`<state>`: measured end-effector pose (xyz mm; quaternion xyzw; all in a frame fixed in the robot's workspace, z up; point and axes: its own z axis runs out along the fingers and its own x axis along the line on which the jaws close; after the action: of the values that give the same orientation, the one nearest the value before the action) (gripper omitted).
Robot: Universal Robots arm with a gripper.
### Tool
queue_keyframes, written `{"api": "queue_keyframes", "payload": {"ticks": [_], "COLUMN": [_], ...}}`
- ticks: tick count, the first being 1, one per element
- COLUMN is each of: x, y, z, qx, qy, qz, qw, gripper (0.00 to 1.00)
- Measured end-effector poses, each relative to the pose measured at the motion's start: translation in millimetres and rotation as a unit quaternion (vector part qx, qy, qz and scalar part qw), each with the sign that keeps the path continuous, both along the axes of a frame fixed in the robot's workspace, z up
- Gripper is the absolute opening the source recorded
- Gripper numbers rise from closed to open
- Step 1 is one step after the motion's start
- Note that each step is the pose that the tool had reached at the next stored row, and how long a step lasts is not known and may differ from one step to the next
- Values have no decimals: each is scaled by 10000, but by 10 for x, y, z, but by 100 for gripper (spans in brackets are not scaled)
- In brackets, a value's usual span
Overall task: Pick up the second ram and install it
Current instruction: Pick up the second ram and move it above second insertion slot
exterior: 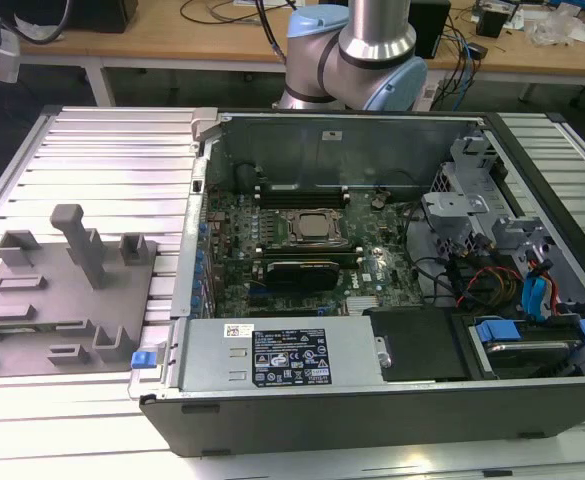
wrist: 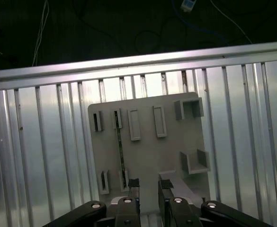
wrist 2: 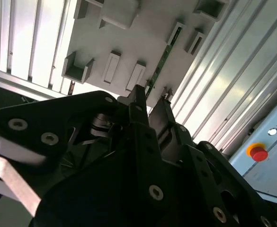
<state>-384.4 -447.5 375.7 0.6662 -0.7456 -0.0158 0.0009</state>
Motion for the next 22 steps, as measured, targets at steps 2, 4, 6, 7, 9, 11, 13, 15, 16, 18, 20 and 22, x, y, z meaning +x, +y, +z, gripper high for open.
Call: {"api": "queue_keyframes", "payload": {"ticks": [2, 4, 6, 7, 9, 11, 13, 15, 16, 18, 20, 22], "x": [0, 0, 0, 0, 0, 0, 0, 0, 0, 0, 0, 0], "y": [0, -1, -2, -2, -2, -2, -2, -2, -2, -2, -2, -2], "z": [0, 0, -17, -32, -62, -104, -118, -140, -149, -186, -211, -233], "qx": [0, 0, -1, -1, -1, -1, -1, -1, -1, -1, -1, -1], "qy": [0, 0, 0, 0, 0, 0, 0, 0, 0, 0, 0, 0], "qz": [-3, -4, -3, -3, -3, -3, -3, -3, -3, -3, -3, -3], "qw": [10000, 10000, 10000, 10000, 10000, 10000, 10000, 10000, 10000, 10000, 10000, 10000], "gripper": [30, 30, 30, 30, 30, 30, 30, 30, 30, 30, 30, 30]}}
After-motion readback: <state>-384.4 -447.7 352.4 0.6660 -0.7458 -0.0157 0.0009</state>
